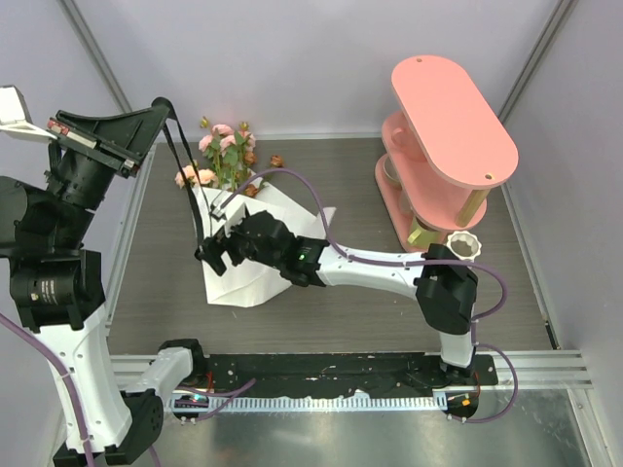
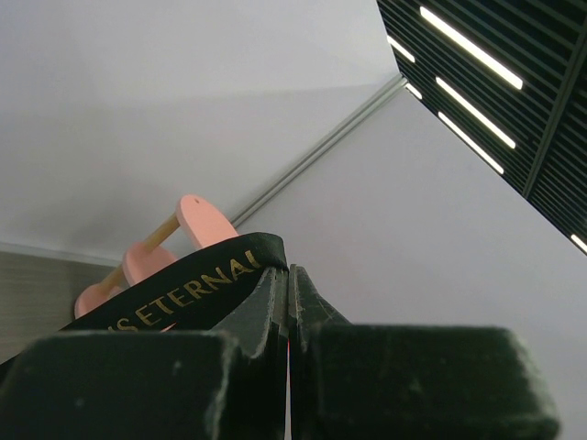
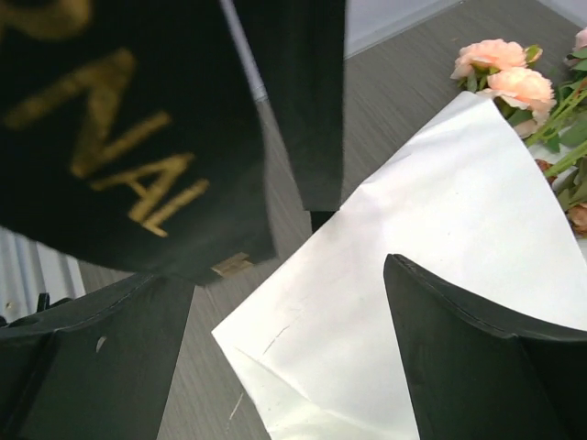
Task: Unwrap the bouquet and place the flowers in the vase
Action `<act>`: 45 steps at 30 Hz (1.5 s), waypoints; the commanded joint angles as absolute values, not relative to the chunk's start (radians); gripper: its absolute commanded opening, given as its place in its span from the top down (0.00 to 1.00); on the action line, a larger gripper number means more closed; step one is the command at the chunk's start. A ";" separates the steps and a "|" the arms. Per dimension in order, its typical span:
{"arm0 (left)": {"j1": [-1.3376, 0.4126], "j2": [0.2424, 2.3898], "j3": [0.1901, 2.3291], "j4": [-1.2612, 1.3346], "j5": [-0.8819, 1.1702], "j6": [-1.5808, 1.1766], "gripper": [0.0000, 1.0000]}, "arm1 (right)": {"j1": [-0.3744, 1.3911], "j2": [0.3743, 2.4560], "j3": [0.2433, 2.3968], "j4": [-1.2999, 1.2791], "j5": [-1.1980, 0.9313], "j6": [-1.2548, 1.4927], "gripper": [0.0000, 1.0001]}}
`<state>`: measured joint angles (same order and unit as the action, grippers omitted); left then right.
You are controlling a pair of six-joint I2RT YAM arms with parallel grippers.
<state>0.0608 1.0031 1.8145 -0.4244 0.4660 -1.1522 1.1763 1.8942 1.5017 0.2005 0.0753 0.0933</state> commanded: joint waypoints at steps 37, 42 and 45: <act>0.061 0.914 1.684 -0.664 0.195 -0.852 1.00 | 1.170 1.731 1.638 0.183 0.362 0.088 0.99; 0.060 0.890 1.518 -0.709 0.121 -0.776 1.00 | 1.160 1.635 1.742 -0.068 0.431 0.032 0.99; 0.061 0.893 1.409 -0.687 0.185 -0.756 0.96 | 1.143 1.554 1.813 -0.196 0.469 0.011 0.99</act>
